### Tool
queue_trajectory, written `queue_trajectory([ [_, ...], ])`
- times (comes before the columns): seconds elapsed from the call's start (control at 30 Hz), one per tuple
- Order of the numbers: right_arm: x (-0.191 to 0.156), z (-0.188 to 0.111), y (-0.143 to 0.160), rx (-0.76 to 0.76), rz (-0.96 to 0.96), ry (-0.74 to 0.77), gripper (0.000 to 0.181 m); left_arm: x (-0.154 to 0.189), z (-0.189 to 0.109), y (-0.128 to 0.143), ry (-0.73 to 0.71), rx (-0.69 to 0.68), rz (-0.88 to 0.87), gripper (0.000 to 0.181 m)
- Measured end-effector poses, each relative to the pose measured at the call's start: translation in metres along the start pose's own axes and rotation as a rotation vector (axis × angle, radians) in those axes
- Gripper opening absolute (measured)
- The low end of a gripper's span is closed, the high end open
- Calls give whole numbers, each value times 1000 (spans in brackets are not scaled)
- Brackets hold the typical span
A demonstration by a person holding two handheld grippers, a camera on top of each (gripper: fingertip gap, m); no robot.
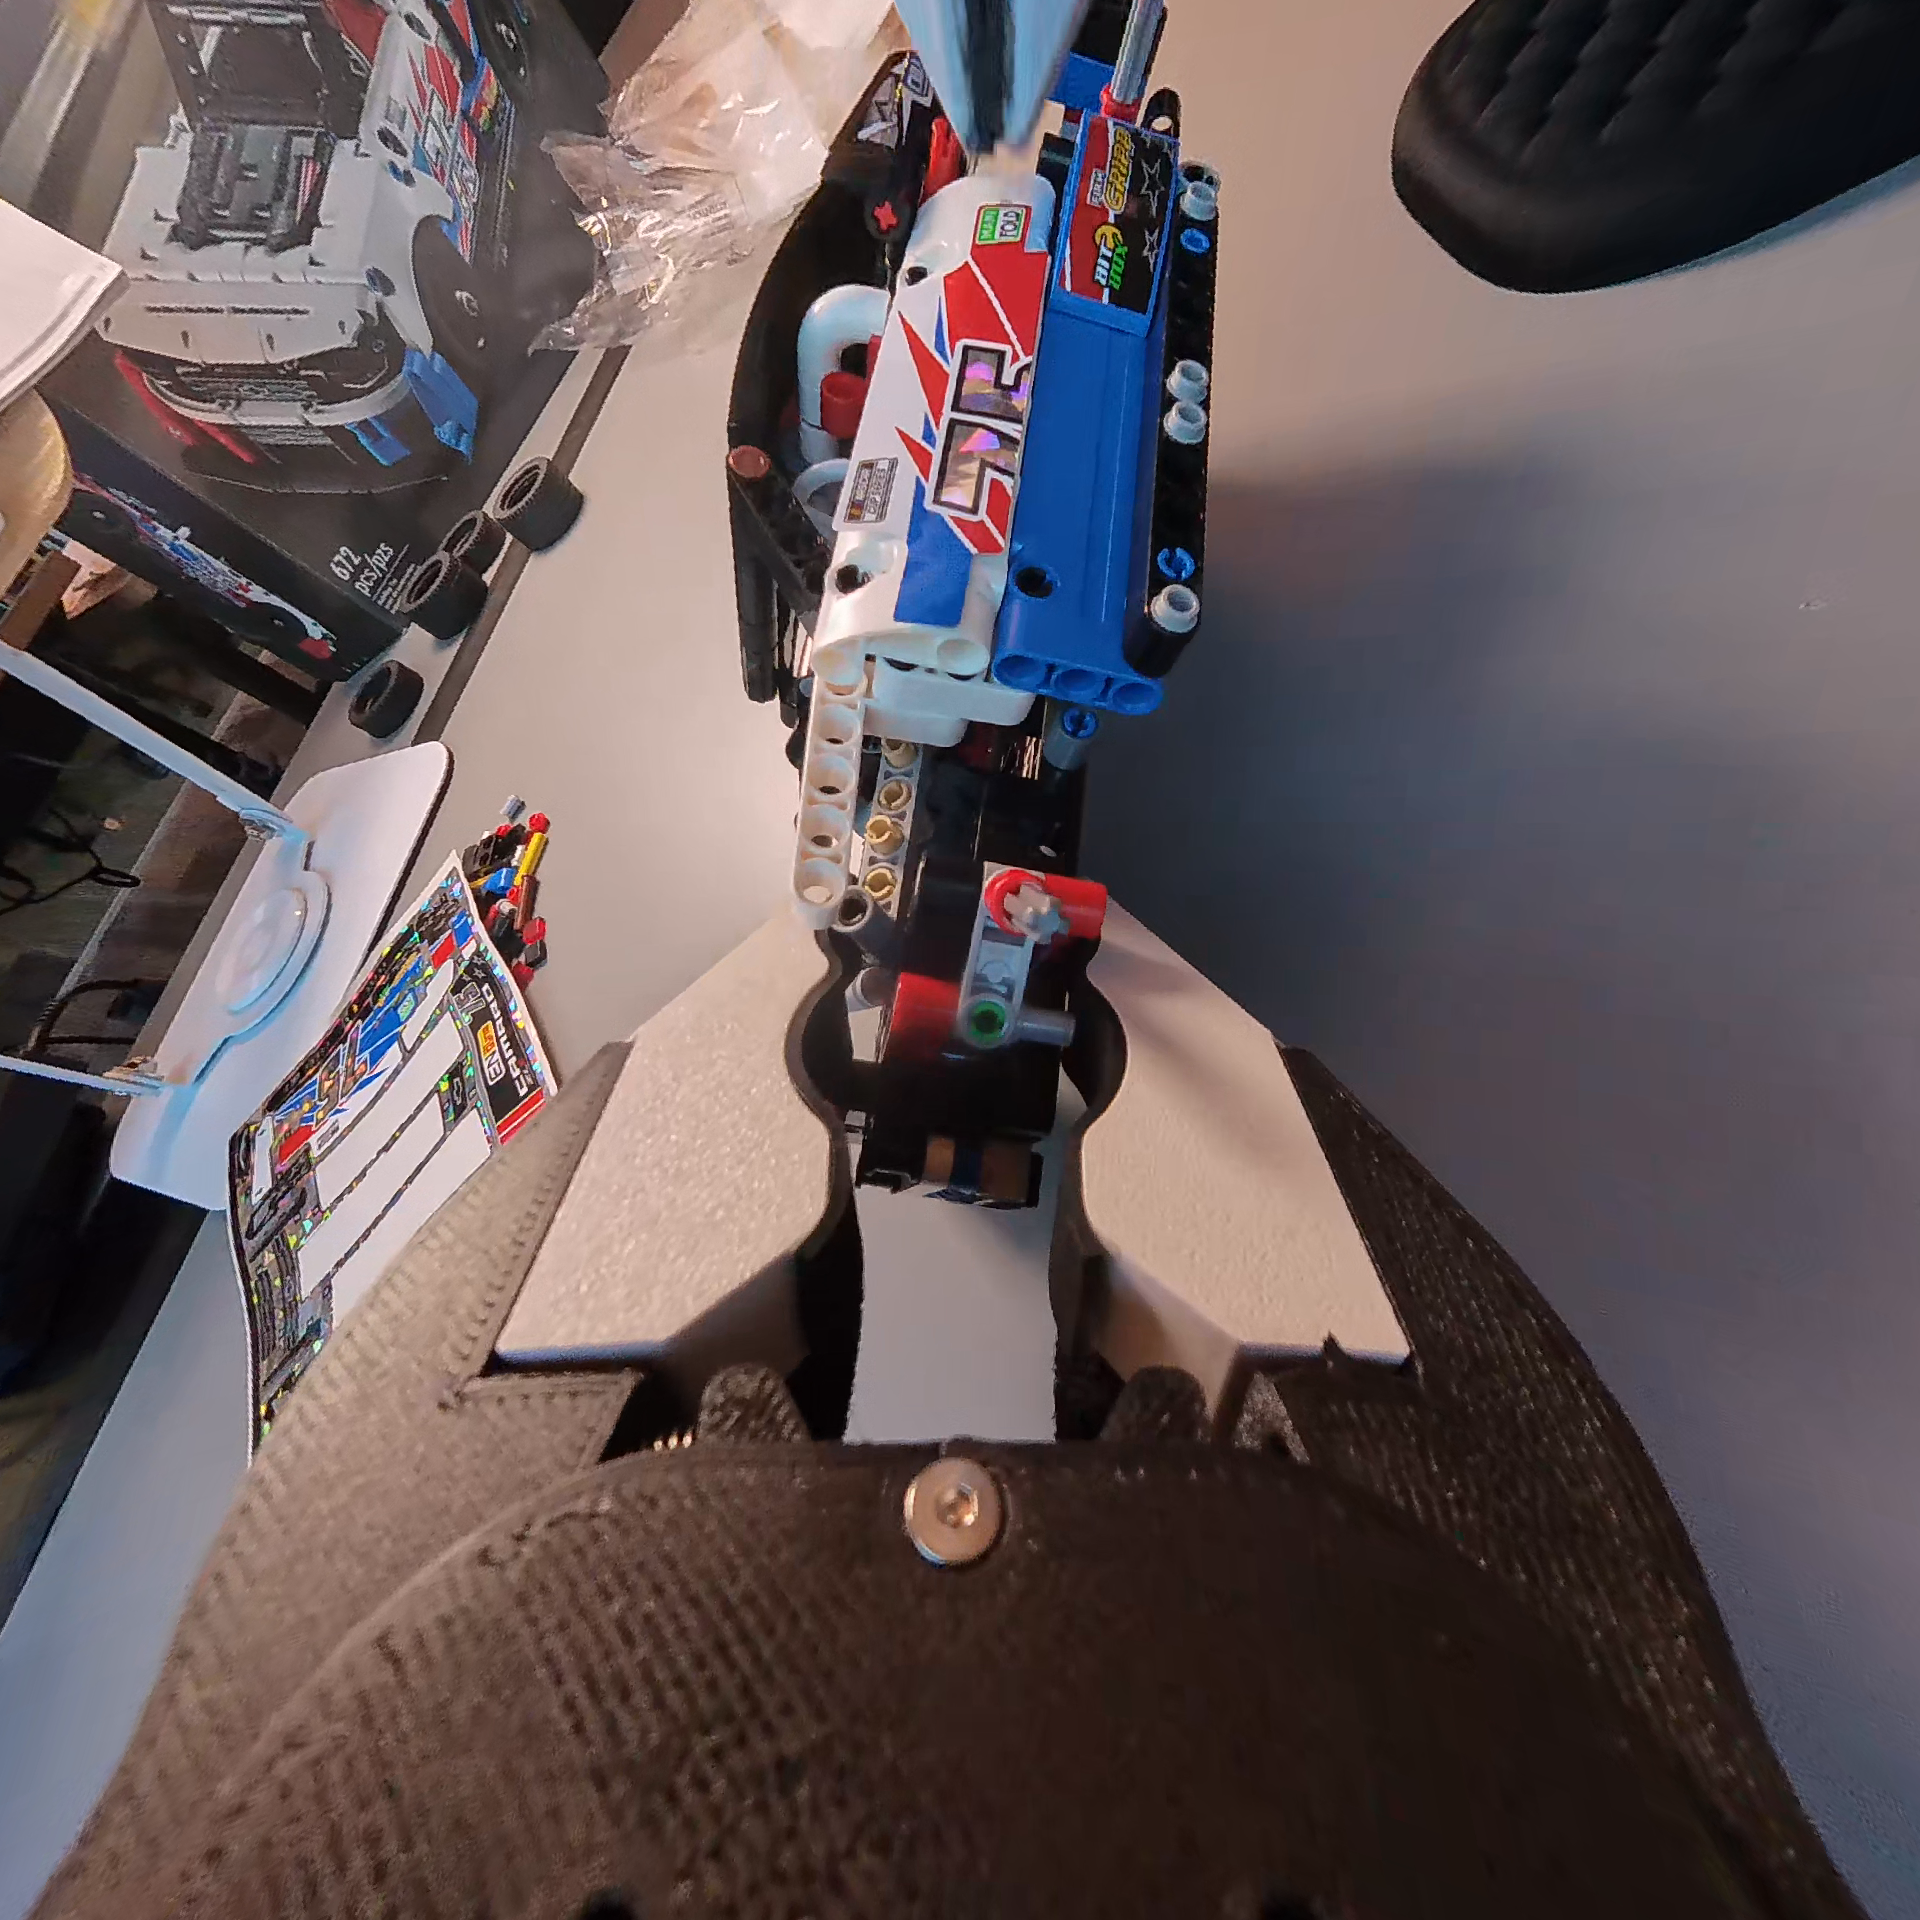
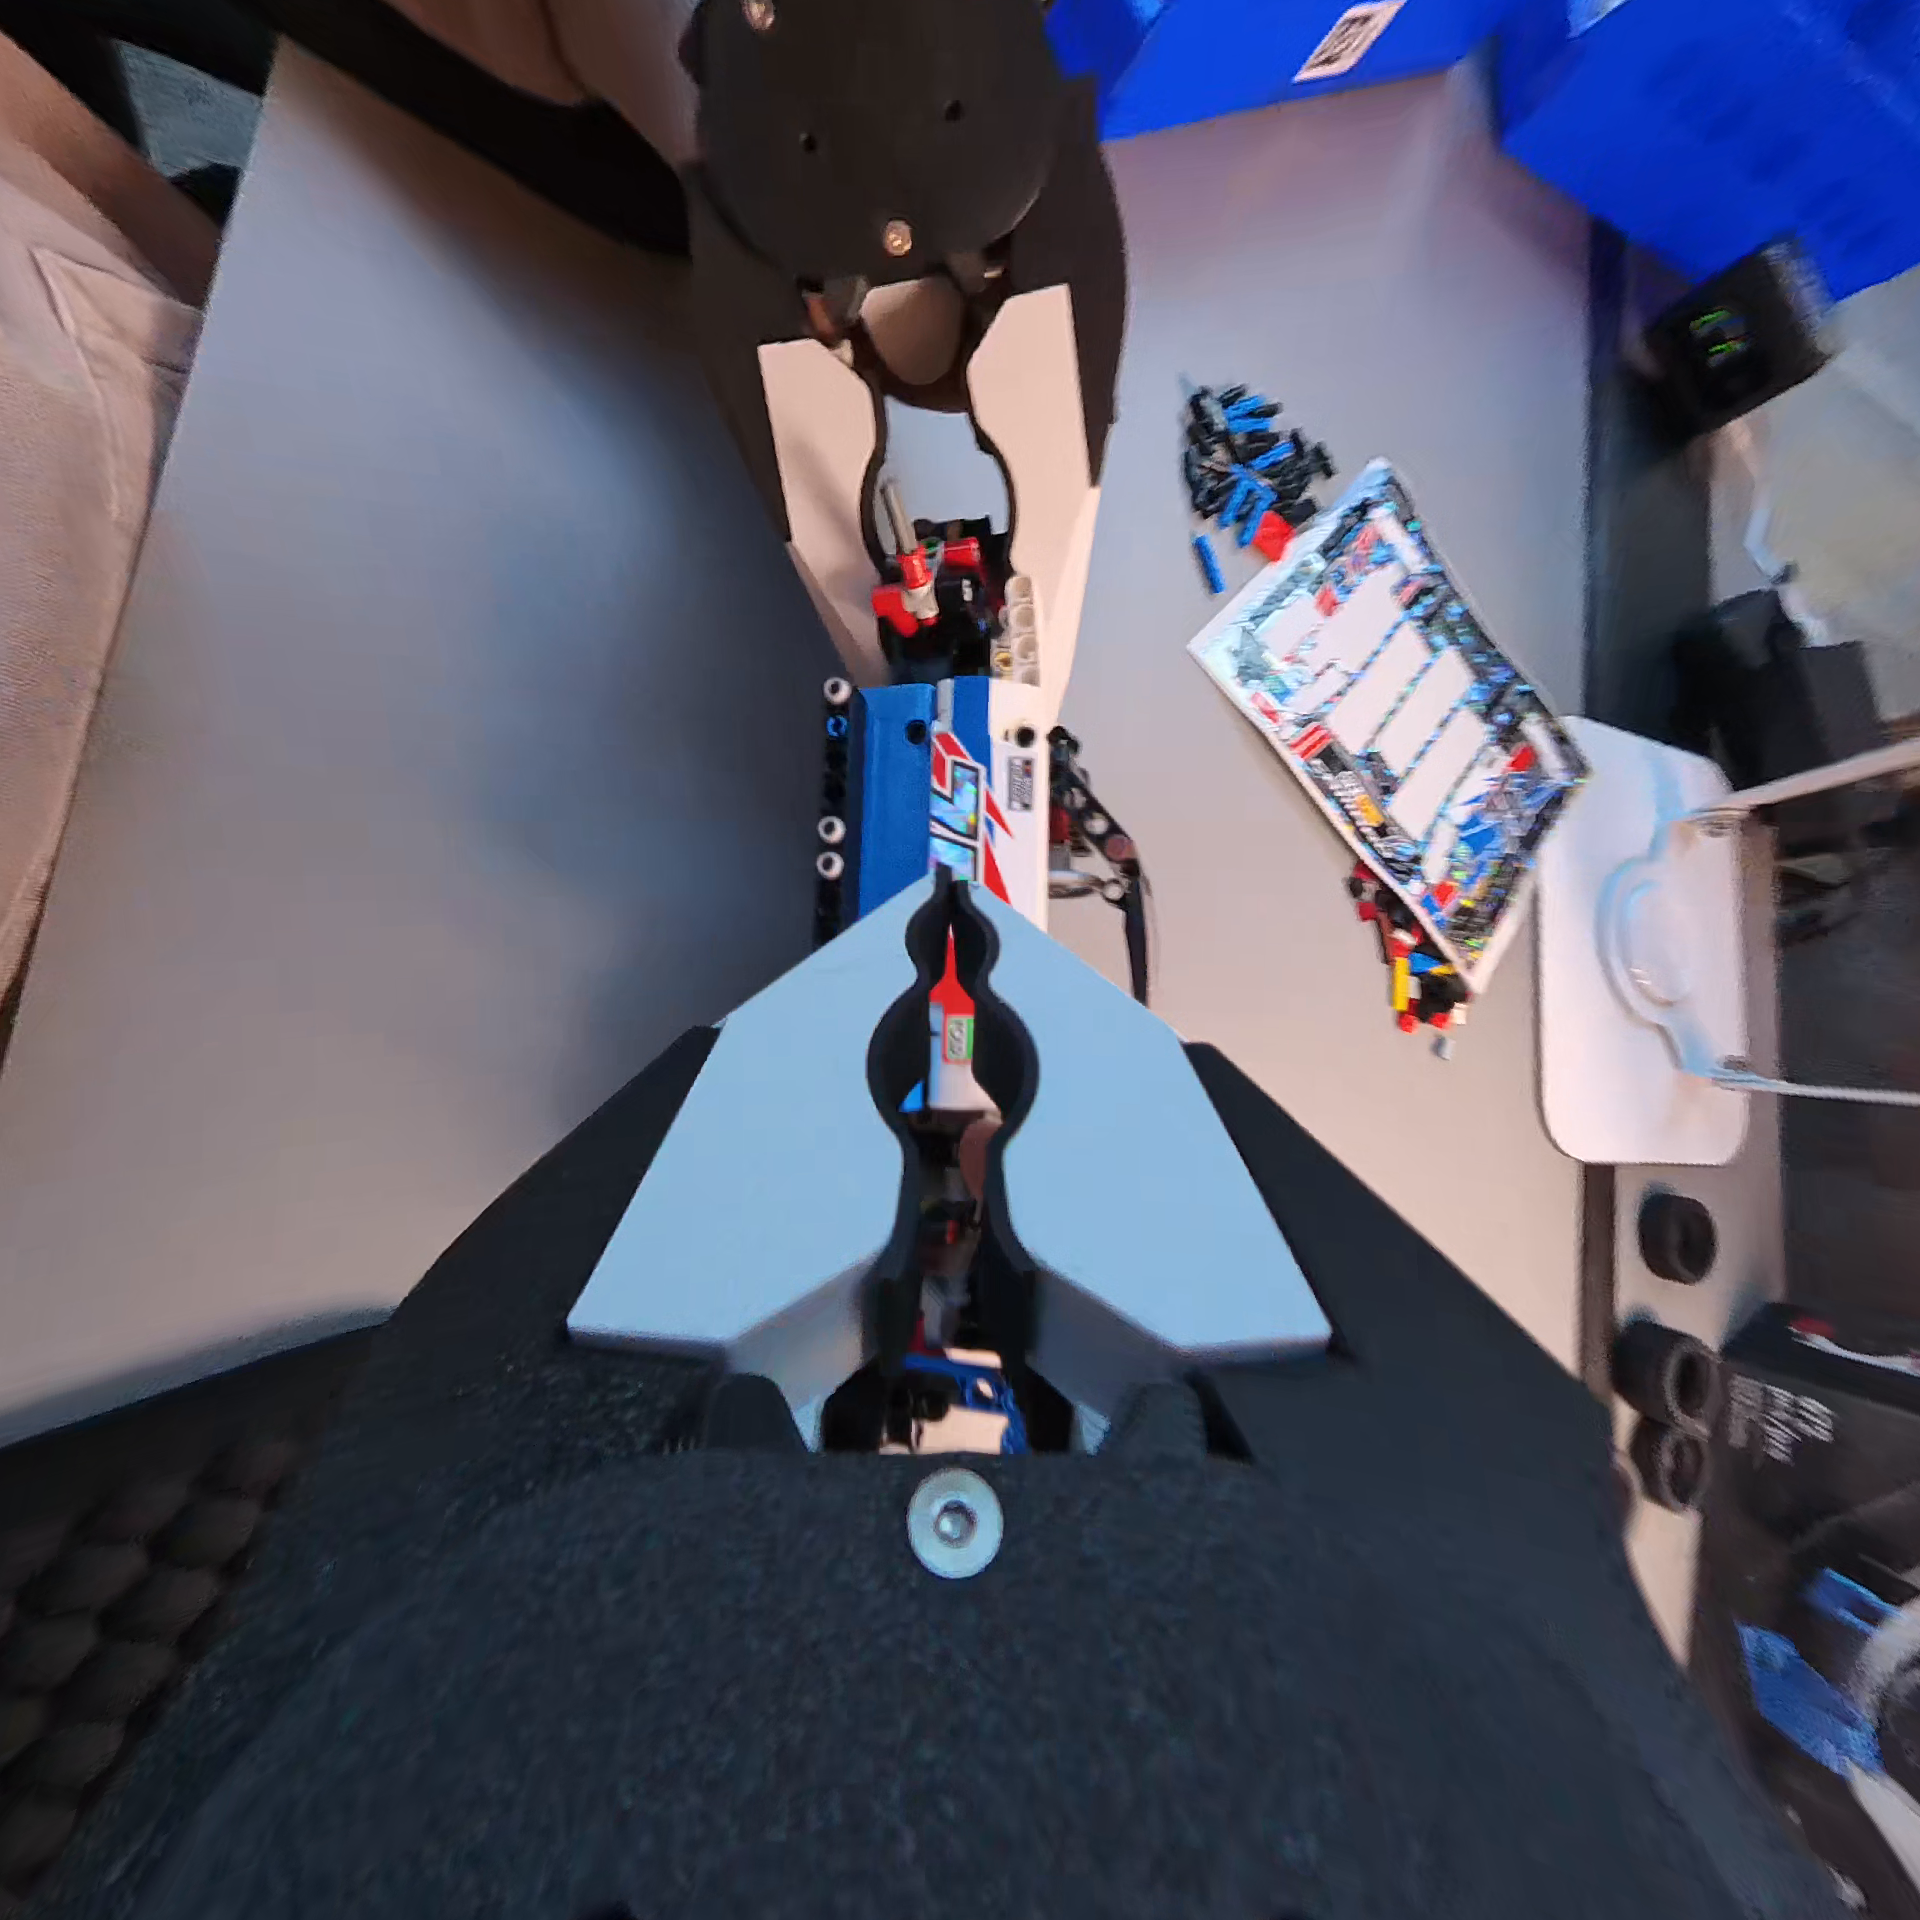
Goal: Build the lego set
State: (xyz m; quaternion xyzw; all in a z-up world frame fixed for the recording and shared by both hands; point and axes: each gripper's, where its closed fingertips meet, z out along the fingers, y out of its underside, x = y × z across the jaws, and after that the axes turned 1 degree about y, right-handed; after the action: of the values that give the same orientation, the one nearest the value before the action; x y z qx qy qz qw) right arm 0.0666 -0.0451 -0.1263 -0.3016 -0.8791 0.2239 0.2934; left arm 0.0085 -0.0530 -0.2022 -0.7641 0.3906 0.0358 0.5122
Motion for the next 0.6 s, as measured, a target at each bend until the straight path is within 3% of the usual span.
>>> queue_trajectory([
  [0.23, -12, 27, 0, -96, 89, -245, 0, 1, -1, 1, -1, 0, 19, 36],
  [0.6, -13, 20, 14, -252, 96, -329, 0, 2, -2, 1, 5, 2, 24, 35],
])
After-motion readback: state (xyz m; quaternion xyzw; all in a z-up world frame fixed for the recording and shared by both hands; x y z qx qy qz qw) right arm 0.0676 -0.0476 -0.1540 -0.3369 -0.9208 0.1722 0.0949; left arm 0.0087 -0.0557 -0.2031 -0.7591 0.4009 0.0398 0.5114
